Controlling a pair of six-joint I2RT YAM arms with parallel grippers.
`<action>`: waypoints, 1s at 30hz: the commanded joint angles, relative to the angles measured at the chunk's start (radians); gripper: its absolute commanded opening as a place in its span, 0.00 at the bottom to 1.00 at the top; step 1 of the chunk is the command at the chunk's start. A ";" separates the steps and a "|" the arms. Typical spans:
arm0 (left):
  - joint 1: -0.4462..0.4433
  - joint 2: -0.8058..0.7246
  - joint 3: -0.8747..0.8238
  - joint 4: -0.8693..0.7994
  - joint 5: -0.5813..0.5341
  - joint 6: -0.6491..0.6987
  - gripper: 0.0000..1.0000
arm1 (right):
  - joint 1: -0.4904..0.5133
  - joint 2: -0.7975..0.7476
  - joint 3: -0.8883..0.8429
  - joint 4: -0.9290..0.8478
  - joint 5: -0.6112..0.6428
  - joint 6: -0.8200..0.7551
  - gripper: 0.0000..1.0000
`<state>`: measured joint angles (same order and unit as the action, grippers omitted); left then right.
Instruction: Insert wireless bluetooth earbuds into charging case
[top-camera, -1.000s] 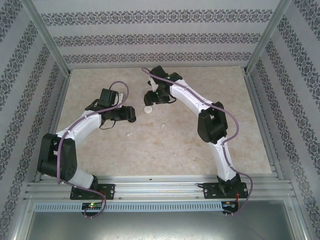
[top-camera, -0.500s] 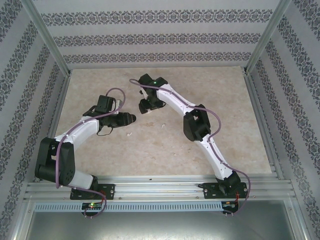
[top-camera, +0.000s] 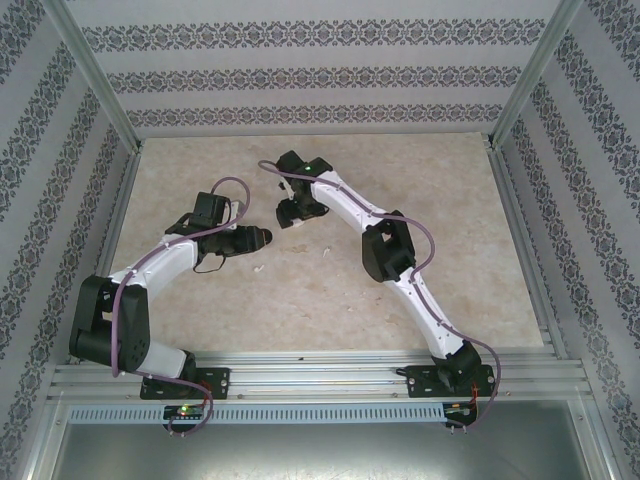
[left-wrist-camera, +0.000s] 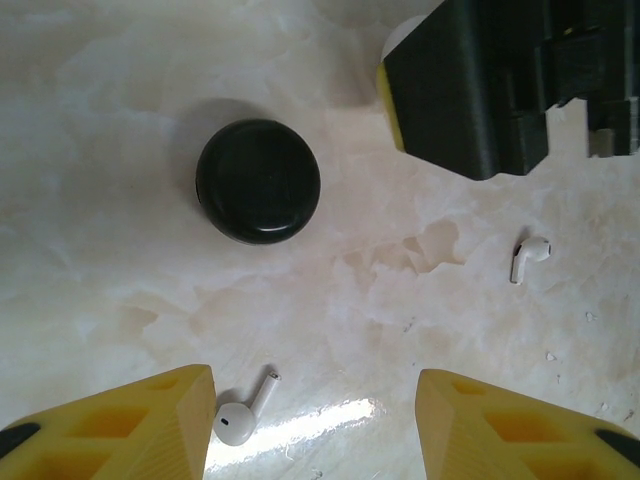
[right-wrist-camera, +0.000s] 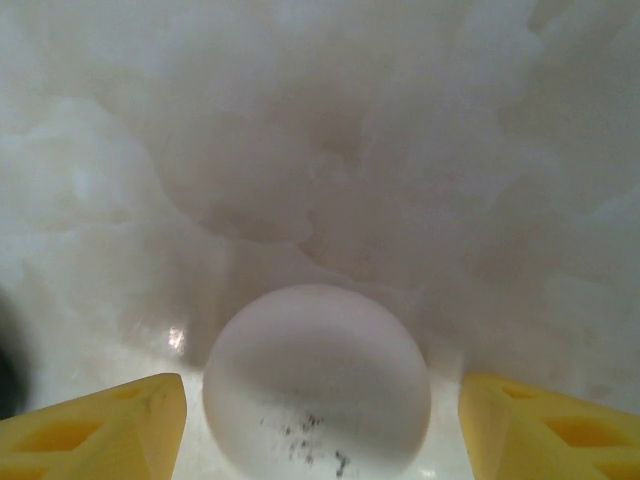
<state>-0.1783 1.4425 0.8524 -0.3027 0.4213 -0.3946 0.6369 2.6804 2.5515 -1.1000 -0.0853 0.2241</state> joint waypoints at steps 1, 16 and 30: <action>0.017 -0.026 -0.022 0.036 0.025 -0.012 0.55 | -0.008 0.035 0.044 0.001 0.012 -0.027 0.73; 0.018 -0.022 -0.030 0.060 0.038 -0.006 0.55 | 0.005 0.052 0.069 -0.022 0.011 -0.039 0.46; -0.026 -0.156 -0.132 0.276 0.107 -0.015 0.55 | -0.029 -0.365 -0.448 0.267 -0.218 0.288 0.44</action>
<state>-0.1829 1.3376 0.7410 -0.1337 0.5102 -0.4049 0.6243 2.4443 2.1742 -0.9516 -0.2043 0.3756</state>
